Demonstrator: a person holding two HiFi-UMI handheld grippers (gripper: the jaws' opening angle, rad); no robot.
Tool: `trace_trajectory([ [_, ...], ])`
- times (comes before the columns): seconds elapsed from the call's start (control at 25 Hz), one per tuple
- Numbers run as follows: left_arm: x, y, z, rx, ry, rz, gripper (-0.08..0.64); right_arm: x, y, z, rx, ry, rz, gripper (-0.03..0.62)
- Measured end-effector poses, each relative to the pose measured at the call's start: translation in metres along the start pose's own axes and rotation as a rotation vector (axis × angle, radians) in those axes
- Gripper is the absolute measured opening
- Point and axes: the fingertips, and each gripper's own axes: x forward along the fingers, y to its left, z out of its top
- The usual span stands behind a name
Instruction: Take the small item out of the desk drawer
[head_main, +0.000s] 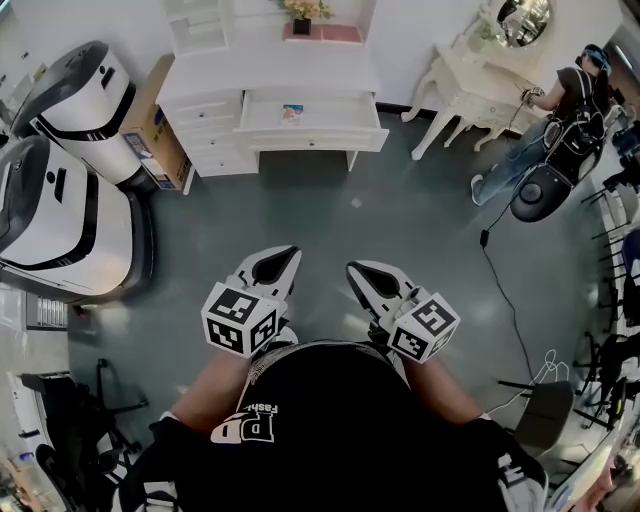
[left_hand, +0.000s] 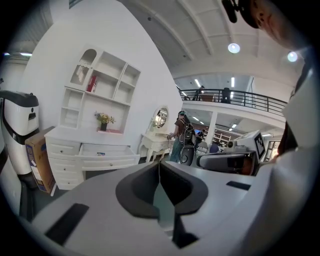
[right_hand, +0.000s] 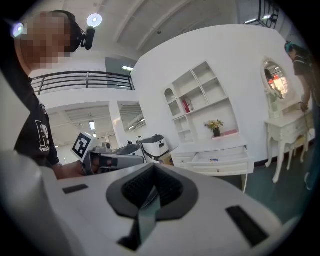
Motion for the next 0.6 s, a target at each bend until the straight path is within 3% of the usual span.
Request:
trace_trajectory([
  [0.32,-0.02,0.044,-0.003,0.017,0.016,-0.015,0.017,0.047,0.013,0.001,0.007,-0.007,-0.04,0.009],
  [0.6,-0.038,0.085,-0.001,-0.018,0.008,0.002,0.017,0.077,0.025,-0.005,0.023,0.017,-0.062,0.009],
])
